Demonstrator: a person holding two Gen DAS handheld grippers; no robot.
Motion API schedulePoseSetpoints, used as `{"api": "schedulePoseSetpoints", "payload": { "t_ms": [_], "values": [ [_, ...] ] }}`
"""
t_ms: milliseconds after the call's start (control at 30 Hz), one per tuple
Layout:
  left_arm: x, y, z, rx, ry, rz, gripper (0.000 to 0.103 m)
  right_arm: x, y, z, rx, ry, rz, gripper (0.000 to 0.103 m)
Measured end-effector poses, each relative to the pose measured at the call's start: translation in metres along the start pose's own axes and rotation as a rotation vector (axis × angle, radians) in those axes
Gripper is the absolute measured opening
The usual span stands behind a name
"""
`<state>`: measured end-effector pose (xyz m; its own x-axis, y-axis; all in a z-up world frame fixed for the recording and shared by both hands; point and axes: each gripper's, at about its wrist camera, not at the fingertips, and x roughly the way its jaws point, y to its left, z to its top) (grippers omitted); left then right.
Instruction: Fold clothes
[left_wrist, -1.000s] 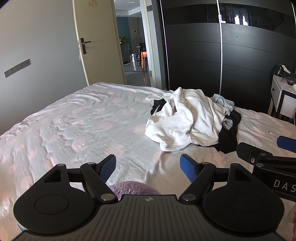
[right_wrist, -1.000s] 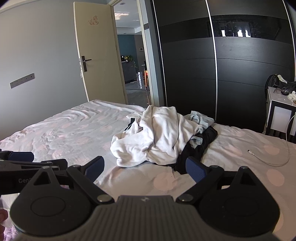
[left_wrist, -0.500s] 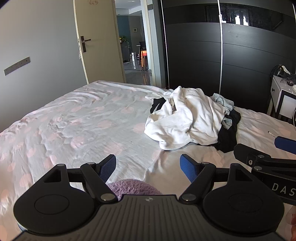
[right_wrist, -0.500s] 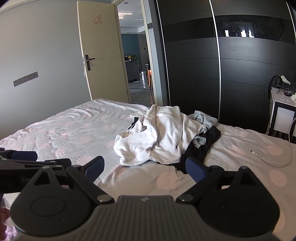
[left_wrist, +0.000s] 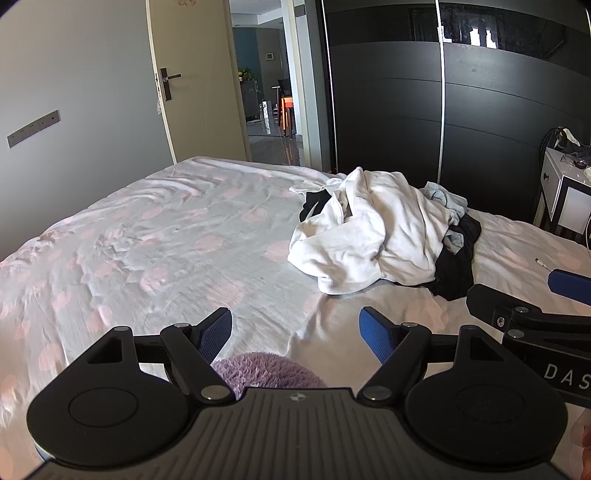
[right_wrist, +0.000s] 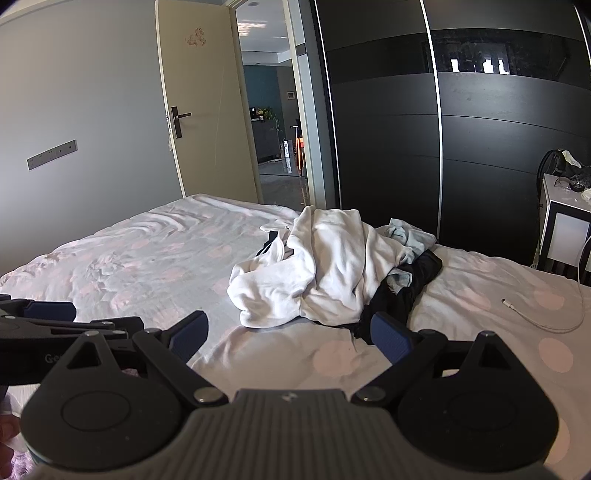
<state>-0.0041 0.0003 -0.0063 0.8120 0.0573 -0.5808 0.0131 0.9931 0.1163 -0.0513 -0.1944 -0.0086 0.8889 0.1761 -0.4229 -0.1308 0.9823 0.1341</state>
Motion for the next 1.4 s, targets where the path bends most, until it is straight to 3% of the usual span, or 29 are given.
{"api": "schedulePoseSetpoints", "payload": {
  "t_ms": [633, 1067, 1200, 1400],
  "values": [
    [0.012, 0.007, -0.003, -0.011, 0.032, 0.003, 0.075, 0.013, 0.000, -0.005, -0.011, 0.036, 0.025, 0.096],
    [0.053, 0.075, 0.017, -0.046, 0.090, 0.016, 0.075, 0.079, -0.001, 0.001, -0.046, 0.089, 0.087, 0.094],
    [0.083, 0.088, 0.030, -0.048, 0.104, -0.026, 0.075, 0.113, 0.001, 0.009, -0.065, 0.127, 0.085, 0.068],
    [0.147, 0.077, 0.056, 0.004, 0.157, -0.119, 0.075, 0.166, -0.001, 0.015, -0.091, 0.185, 0.053, 0.067]
  ]
}}
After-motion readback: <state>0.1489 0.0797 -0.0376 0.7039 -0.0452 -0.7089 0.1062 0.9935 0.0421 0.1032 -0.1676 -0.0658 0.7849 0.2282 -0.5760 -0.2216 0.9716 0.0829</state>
